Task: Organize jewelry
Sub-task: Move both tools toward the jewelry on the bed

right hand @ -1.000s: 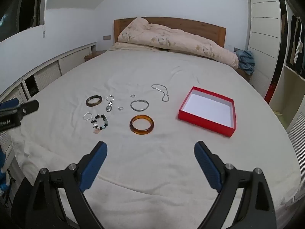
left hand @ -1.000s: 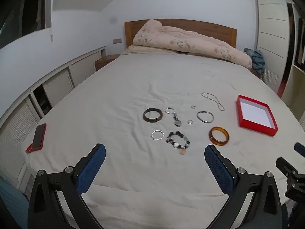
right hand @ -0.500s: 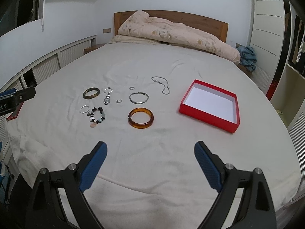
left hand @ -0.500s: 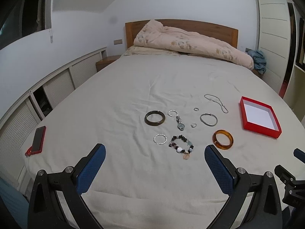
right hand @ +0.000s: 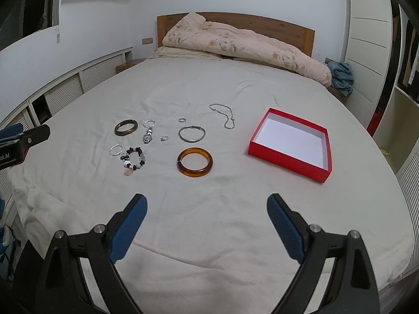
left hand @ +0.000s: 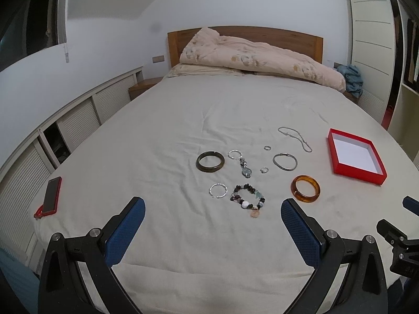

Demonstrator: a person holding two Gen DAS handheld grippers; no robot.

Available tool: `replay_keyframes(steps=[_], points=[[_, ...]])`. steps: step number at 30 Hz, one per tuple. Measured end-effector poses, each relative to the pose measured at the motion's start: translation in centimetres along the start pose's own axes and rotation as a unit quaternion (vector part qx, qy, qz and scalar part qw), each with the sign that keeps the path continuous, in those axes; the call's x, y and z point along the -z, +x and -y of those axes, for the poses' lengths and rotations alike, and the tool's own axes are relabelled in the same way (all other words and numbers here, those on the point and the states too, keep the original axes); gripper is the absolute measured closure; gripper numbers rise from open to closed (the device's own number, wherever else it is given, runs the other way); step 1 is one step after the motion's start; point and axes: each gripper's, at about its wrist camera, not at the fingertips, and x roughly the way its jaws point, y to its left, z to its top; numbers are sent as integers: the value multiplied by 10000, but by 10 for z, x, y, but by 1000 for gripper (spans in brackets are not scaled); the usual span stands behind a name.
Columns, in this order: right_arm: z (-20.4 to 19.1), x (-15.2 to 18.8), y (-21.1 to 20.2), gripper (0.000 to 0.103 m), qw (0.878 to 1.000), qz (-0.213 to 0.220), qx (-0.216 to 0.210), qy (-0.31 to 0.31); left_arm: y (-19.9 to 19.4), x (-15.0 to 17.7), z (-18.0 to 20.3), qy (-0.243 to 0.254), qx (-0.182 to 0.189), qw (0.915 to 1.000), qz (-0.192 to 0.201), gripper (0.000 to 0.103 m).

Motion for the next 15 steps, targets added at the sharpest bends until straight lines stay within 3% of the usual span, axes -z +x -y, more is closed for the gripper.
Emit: replay_keyframes(steps=[15], points=[[-7,-2,9,10,9999,-57,-3,-115,9,0,4,54,44,10000,-60,1]])
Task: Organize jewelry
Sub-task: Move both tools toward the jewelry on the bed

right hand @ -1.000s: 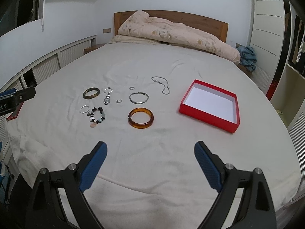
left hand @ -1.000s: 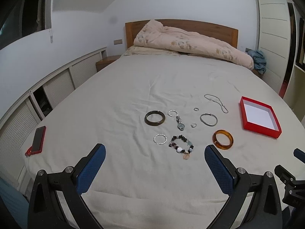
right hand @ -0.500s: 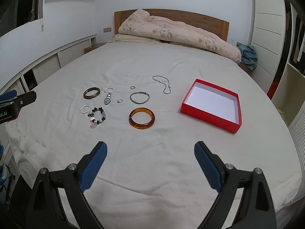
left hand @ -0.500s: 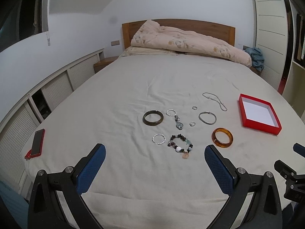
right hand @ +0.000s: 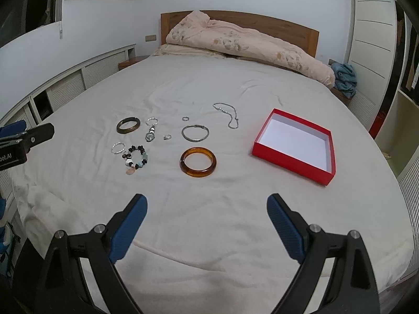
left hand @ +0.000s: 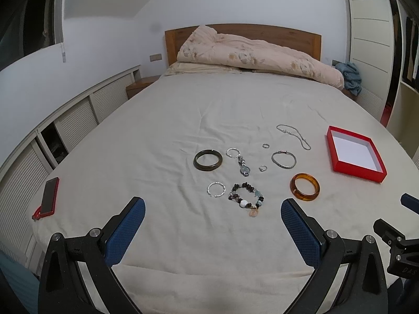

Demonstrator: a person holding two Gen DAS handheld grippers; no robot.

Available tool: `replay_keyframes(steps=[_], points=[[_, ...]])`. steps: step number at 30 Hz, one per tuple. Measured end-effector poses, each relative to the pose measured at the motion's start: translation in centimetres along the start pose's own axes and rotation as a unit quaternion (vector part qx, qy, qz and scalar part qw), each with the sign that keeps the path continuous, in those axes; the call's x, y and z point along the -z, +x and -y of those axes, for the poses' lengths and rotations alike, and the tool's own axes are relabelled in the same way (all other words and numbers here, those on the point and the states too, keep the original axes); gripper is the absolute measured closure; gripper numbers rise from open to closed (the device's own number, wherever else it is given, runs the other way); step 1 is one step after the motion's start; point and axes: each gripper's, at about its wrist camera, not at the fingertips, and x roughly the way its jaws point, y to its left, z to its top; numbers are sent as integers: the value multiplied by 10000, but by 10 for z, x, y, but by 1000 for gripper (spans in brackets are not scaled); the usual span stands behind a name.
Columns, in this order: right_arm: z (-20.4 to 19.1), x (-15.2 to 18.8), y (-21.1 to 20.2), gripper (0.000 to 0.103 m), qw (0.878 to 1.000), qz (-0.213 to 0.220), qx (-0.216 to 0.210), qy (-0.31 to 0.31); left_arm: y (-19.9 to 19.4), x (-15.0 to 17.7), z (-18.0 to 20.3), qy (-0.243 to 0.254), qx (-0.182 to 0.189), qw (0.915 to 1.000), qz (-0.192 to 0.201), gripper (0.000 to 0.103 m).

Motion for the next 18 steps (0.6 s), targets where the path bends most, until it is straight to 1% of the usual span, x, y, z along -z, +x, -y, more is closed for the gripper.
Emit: replay_keyframes(steps=[13,18], points=[[2,-3,17,10,9999,-125,-94,21,24,0,8,164,36,9998,-110,1],[8,-5,30,10,9997,-149,-172,75,40,7,0,123,-51,9997,-209,1]])
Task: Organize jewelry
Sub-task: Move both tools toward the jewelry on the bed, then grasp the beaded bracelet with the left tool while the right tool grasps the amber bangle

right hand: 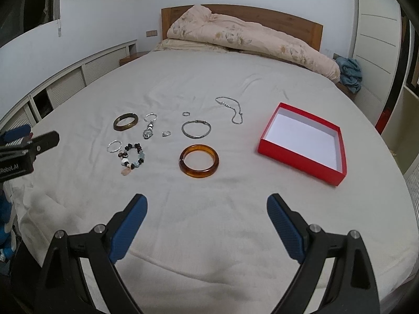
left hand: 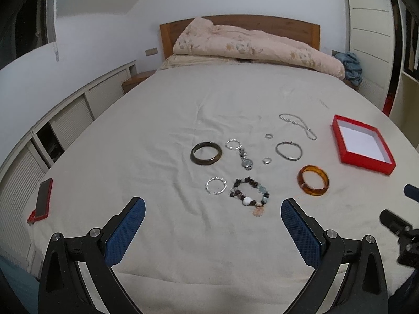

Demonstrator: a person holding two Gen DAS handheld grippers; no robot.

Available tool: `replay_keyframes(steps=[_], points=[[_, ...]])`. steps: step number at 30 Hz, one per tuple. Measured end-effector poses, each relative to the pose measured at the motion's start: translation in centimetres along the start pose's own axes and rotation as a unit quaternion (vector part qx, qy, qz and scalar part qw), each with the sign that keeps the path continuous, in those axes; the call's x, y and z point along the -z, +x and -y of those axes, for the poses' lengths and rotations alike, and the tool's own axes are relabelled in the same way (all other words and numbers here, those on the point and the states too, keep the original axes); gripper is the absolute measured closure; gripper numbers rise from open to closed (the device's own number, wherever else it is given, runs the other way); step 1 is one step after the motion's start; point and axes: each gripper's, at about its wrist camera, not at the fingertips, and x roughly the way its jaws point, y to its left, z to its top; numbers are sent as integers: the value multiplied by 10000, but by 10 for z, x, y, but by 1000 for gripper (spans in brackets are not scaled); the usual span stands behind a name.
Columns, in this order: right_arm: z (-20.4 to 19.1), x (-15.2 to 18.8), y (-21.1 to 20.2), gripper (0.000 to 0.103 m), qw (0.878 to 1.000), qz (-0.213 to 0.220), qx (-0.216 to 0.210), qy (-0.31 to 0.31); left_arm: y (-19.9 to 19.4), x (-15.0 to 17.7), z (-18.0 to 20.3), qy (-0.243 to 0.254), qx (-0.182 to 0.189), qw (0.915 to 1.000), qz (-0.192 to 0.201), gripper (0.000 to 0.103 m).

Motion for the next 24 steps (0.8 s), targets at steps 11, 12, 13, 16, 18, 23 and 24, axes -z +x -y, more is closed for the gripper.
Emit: replay_keyframes(steps=[11,12,13,16,18,23,24], points=[[9,-6,56,11,9992,-226,-321,24,55,14,-16,-222,11,9987,-458,1],[9,-7,61,11,9990,-243,-362,25,59,14,-15,-217,45,9985,-493,2],[10,-8,68,12,9988,-260,-409,30,64,13,-13,-212,70,9984,-526,3],[12,-15,82,12,9984,-251,-509,58,81,10,-7,-219,180,9973,-671,10],[16,-19,91,13,9979,-245,-585,101,95,9,-2,-239,291,9960,-812,18],[22,-29,116,30,9968,-313,-714,180,124,7,13,-371,583,9914,-1113,32],[24,-31,125,34,9962,-377,-760,209,129,7,16,-404,629,9904,-1165,36]])
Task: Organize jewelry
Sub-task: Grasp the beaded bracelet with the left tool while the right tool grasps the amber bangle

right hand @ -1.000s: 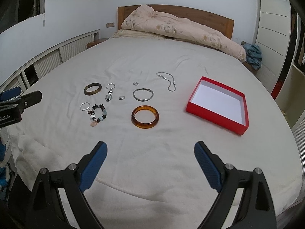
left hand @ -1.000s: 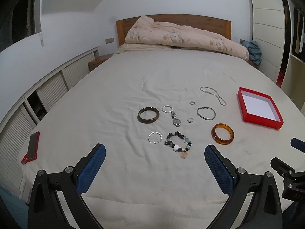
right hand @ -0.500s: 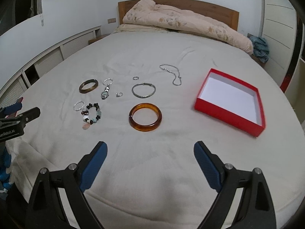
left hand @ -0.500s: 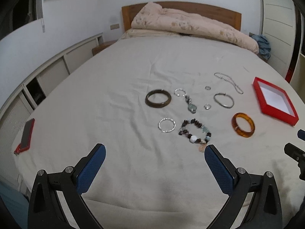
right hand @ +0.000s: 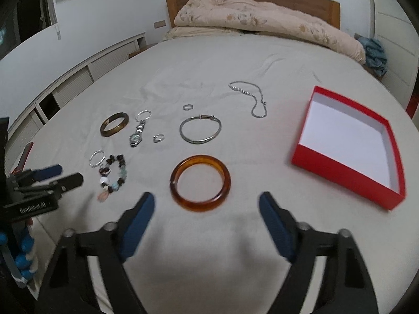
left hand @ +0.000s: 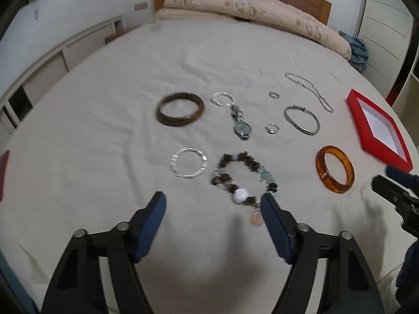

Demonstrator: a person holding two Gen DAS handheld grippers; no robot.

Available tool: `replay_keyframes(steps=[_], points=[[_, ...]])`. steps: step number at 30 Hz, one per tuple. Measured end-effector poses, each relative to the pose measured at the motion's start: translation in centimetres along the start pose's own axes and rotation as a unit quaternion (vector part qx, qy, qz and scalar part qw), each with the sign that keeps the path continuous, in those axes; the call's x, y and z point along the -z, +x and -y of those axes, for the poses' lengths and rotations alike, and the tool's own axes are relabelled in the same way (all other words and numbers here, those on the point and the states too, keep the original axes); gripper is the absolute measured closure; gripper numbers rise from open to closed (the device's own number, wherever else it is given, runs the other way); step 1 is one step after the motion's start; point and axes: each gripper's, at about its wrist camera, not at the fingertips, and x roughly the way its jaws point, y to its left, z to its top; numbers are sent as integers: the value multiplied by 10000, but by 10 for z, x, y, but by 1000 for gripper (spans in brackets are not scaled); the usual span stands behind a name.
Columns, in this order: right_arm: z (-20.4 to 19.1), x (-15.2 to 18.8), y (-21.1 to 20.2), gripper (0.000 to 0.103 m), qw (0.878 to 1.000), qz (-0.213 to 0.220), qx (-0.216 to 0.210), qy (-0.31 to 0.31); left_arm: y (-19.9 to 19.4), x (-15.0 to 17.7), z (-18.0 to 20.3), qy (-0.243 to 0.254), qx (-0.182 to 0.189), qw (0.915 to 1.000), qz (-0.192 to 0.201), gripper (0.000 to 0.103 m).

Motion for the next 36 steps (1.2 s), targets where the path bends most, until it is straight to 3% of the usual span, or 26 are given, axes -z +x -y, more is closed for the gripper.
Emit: replay_keyframes(steps=[2,5,14,16,18,20,28,36], points=[[4,-4,13,47,9999,-95,-43,34,11,-2,2,-96,78,9999,-120,40],[11,-8,32,56,9997,-202,-87,84,25,-3,3,-293,108,9991,-291,44],[17,-10,78,68,9985,-524,-120,-95,48,-3,8,-473,-33,9976,-510,55],[14,-9,81,74,9985,-502,-100,-208,52,-6,13,-440,-98,9978,-492,64],[14,-8,83,84,9983,-484,-78,-312,52,-7,15,-438,-74,9979,-479,87],[17,-9,82,92,9983,-470,-136,-318,52,-9,17,-433,-97,9979,-473,87],[23,-6,51,93,9991,-311,-204,-218,27,-18,26,-267,-140,9991,-289,87],[37,-7,-25,93,9998,162,-80,99,-31,-31,47,73,-81,9999,102,87]])
